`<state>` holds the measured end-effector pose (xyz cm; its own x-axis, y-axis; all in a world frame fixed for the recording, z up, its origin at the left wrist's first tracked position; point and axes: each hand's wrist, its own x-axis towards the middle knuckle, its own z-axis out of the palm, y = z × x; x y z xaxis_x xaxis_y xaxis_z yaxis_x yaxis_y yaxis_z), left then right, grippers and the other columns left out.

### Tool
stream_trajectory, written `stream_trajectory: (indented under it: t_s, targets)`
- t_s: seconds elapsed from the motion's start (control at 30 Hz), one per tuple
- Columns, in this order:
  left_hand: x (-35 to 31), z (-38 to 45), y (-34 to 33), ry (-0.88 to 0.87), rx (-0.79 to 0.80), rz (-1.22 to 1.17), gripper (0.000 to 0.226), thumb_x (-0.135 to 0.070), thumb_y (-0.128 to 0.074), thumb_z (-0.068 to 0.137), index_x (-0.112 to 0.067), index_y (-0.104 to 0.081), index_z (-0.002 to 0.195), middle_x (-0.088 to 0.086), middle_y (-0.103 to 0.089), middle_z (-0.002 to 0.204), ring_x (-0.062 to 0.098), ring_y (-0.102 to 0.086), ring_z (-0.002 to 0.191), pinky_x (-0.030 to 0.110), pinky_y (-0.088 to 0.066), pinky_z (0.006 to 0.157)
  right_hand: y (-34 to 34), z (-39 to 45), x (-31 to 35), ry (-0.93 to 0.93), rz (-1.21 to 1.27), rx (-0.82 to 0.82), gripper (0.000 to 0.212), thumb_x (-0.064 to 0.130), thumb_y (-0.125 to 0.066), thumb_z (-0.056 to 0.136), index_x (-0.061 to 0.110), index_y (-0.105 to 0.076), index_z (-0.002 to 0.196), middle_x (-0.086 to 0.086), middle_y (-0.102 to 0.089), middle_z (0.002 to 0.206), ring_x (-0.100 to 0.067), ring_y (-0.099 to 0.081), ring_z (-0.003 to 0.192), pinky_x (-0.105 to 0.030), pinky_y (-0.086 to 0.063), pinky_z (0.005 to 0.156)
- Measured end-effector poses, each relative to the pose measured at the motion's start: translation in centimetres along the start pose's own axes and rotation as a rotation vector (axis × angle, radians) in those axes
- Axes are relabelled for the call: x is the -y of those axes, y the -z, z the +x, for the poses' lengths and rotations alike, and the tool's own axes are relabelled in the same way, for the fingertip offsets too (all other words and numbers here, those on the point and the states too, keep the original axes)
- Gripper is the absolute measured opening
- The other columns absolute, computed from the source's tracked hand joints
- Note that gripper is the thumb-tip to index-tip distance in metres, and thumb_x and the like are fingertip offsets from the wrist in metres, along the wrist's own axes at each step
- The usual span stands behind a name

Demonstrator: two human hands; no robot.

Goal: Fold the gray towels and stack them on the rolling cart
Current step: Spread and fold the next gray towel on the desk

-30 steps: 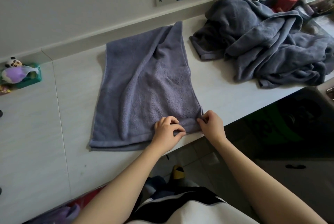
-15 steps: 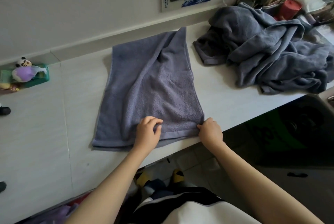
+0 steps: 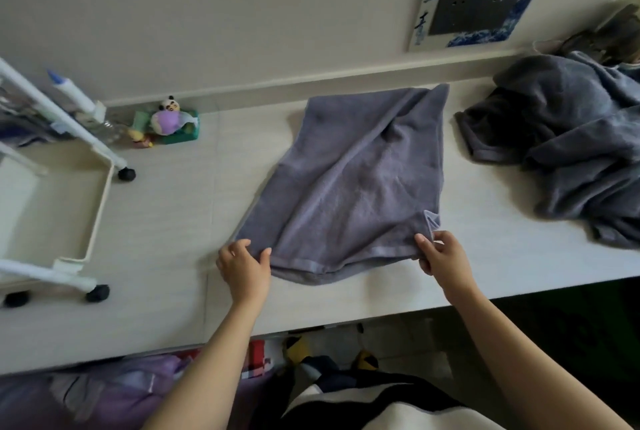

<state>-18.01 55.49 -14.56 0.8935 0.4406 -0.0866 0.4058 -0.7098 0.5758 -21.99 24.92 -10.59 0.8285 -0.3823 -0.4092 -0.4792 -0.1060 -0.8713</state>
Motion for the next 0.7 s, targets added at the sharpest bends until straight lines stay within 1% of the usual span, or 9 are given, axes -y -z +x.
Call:
stream_trajectory:
  t_s: [0.1,0.2,0.33,0.43,0.53,0.6,0.63,0.67,0.7]
  targets:
    - [0.4,1.1,0.8,0.063,-0.045,-0.141,0.031,-0.009,-0.069,0.081,0.006,-0.056,0.104,0.029,-0.043,0.122,0.041,-0.043,0.112,0.039,-0.037,0.093,-0.7,0.4,-0.3,-0.006,0.004,-0.029,0.024,0.021,-0.054,0.094,-0.001,-0.049,0.097,-0.011,-0.055,0.063,-0.016,-0.045,0.049,-0.022,-0.040,0.045]
    - [0.4,2.5,1.5,0.133,-0.040,-0.166,0.024,-0.011,-0.067,0.083,0.004,-0.053,0.095,0.026,-0.053,0.109,0.039,-0.050,0.103,0.037,-0.040,0.080,-1.1,0.8,-0.9,-0.025,-0.011,-0.047,0.026,0.021,-0.054,0.095,-0.005,-0.050,0.098,-0.010,-0.054,0.061,-0.015,-0.044,0.047,-0.023,-0.039,0.044]
    - [0.6,3.8,1.8,0.197,-0.007,-0.144,0.025,-0.019,-0.070,0.081,0.002,-0.062,0.090,0.025,-0.064,0.097,0.041,-0.059,0.091,0.032,-0.038,0.069,-1.0,0.8,-1.8,-0.056,-0.020,-0.082,0.026,0.021,-0.055,0.094,-0.004,-0.052,0.099,-0.008,-0.052,0.059,-0.015,-0.044,0.047,-0.024,-0.039,0.046]
    - [0.4,4.1,2.0,0.224,0.010,-0.152,0.019,-0.015,-0.069,0.080,0.002,-0.063,0.086,0.022,-0.067,0.091,0.038,-0.061,0.086,0.030,-0.038,0.068,-0.9,0.8,-2.5,-0.079,0.026,-0.098,0.026,0.021,-0.057,0.093,-0.004,-0.052,0.100,-0.009,-0.052,0.058,-0.018,-0.044,0.049,-0.029,-0.039,0.051]
    - [0.6,4.3,2.2,0.256,0.089,-0.104,0.020,-0.015,-0.070,0.080,0.004,-0.065,0.087,0.021,-0.068,0.092,0.036,-0.062,0.088,0.031,-0.043,0.072,-0.8,0.8,-2.8,-0.088,0.046,-0.103,0.025,0.020,-0.057,0.093,-0.003,-0.053,0.098,-0.009,-0.052,0.058,-0.019,-0.045,0.050,-0.030,-0.041,0.053]
    - [0.6,4.7,2.6,0.255,0.147,-0.058,0.020,-0.016,-0.072,0.078,0.002,-0.065,0.080,0.020,-0.067,0.087,0.034,-0.062,0.085,0.032,-0.044,0.074,-0.9,0.8,-2.9,-0.087,0.059,-0.106,0.024,0.020,-0.057,0.093,-0.003,-0.053,0.097,-0.009,-0.052,0.058,-0.019,-0.046,0.051,-0.030,-0.042,0.053]
    - [0.6,4.9,2.7,0.251,0.177,-0.038,0.022,-0.017,-0.073,0.078,-0.002,-0.060,0.070,0.018,-0.064,0.080,0.033,-0.059,0.079,0.032,-0.043,0.072,-1.0,0.8,-2.9,-0.085,0.064,-0.109,0.023,0.020,-0.057,0.093,-0.002,-0.053,0.096,-0.010,-0.053,0.059,-0.019,-0.046,0.051,-0.031,-0.042,0.054]
    - [0.5,5.0,2.9,0.249,0.202,-0.010,0.030,-0.019,-0.074,0.077,-0.008,-0.051,0.060,0.014,-0.058,0.072,0.030,-0.054,0.073,0.031,-0.041,0.069,-1.0,0.8,-2.9,-0.086,0.070,-0.114,0.022,0.020,-0.057,0.093,-0.002,-0.054,0.096,-0.010,-0.053,0.059,-0.020,-0.046,0.051,-0.031,-0.043,0.055]
    - [0.4,5.1,2.9,0.251,0.230,0.022,0.040,-0.020,-0.075,0.077,-0.013,-0.042,0.056,0.008,-0.051,0.065,0.027,-0.048,0.071,0.030,-0.037,0.066,-1.0,0.8,-3.0,-0.087,0.078,-0.119,0.021,0.019,-0.058,0.093,-0.002,-0.054,0.096,-0.010,-0.053,0.060,-0.020,-0.047,0.051,-0.031,-0.043,0.055]
